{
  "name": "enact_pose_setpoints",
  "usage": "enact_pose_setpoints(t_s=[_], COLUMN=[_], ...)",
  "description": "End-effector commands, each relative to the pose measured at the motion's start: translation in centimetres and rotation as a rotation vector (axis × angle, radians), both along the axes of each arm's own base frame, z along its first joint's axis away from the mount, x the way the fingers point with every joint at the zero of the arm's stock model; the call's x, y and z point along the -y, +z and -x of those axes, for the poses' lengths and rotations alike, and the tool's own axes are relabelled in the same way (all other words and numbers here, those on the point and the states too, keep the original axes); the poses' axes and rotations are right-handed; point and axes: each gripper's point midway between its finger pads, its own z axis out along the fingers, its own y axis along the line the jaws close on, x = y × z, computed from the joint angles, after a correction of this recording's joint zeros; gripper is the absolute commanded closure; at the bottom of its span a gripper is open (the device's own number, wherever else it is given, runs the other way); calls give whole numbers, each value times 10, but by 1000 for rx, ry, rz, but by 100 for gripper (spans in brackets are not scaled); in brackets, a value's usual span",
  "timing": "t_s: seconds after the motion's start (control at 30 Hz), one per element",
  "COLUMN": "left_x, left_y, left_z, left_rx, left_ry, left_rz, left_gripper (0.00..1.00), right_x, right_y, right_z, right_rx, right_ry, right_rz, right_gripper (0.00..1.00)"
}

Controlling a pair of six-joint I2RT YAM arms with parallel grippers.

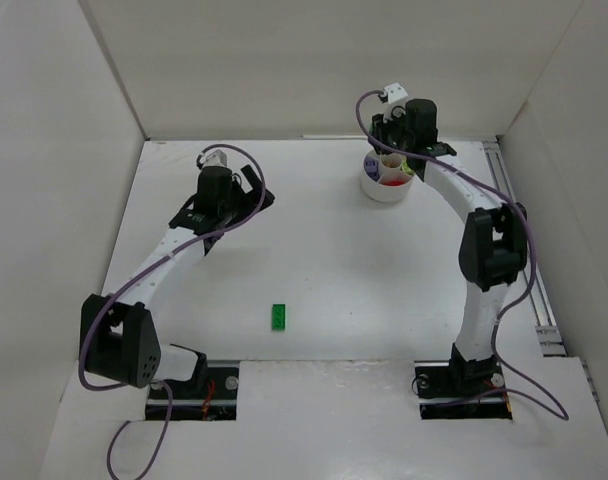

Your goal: Sort the legos into containers by color

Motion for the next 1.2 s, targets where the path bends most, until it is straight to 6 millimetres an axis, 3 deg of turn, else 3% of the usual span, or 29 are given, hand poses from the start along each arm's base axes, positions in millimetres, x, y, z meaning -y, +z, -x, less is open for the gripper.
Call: enact_pose_setpoints(t_s=[0.0,0.1,0.13,0.33,0.43,0.73,0.9,1.1,1.13,1.17], left_x=[5,9,9,8,10,12,9,9,9,11], left_y=[8,-5,-5,-29,-40,-41,-48,-55,-64,-67], left_z=[-7,-7,-7,-5,-3,1,12,34,43,50], left_rx=[16,-17,-17,-89,-123,-130,-161,-200,-230,-238], left_ry=[-68,-97,-97,-104,-113,-143,-150,-167,-180,-202], left_rz=[-2,-7,-7,-32,-34,-35,-51,-84,-108,-121], left_gripper=[0,0,0,0,0,0,0,0,0,0], right_x=[4,12,13,28,30,29,33,36,29,30], right_y=[2,-2,-13,-33,-33,-41,-43,-16,-14,5], right_z=[-20,-33,-35,-39,-40,-45,-44,-34,-29,-25], right_rx=[14,-1,-21,-55,-55,-62,-72,-38,-32,3], right_ry=[-8,-37,-44,-123,-134,-134,-134,-136,-119,-121], right_rz=[65,86,94,137,142,144,143,133,129,119], right_gripper=[83,82,80,77,73,53,50,50,50,50])
